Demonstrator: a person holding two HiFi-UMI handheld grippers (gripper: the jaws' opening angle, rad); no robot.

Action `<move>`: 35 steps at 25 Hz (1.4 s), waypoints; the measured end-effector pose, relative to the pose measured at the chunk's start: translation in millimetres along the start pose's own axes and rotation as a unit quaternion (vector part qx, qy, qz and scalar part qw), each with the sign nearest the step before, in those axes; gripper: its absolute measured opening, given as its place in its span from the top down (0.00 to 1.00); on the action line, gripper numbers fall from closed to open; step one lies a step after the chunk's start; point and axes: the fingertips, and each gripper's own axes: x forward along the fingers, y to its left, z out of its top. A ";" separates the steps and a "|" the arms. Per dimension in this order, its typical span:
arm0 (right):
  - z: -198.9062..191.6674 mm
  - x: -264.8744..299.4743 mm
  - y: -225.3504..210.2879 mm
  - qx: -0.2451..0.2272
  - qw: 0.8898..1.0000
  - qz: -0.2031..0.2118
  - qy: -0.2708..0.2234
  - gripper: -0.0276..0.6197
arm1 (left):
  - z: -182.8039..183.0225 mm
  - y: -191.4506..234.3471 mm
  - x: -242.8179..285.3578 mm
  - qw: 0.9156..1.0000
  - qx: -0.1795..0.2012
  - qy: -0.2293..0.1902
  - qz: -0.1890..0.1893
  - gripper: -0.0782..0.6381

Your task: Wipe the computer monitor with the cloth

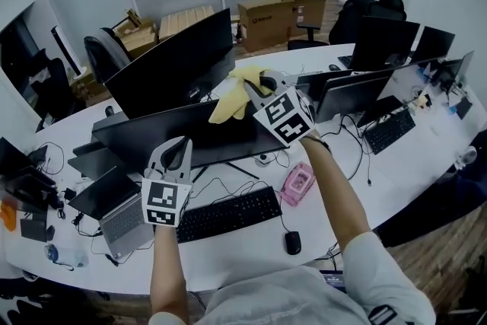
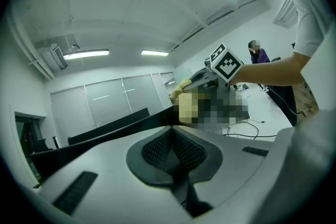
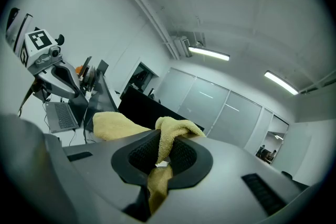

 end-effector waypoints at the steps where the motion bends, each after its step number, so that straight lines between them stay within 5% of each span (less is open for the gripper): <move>1: -3.8 -2.9 -4.4 0.002 1.000 -0.002 -0.001 0.87 | 1.5 -2.7 1.7 1.000 0.001 0.001 0.001 0.86; 16: -56.5 -45.6 -71.4 0.036 0.999 -0.033 0.006 0.87 | 30.1 -50.6 29.9 1.000 0.016 0.000 -0.010 0.86; 22: -94.2 -73.3 -116.9 0.100 0.992 -0.075 0.007 0.87 | 35.0 -67.5 42.2 1.000 0.014 -0.001 -0.014 0.86; 29: -130.9 -110.0 -153.4 0.105 0.987 -0.117 0.034 0.87 | 40.2 -88.1 60.5 1.000 0.010 -0.007 -0.022 0.86; 35: -134.8 -114.3 -139.4 0.076 0.993 -0.084 0.032 0.87 | 44.2 -102.5 70.6 1.000 0.008 -0.008 -0.028 0.86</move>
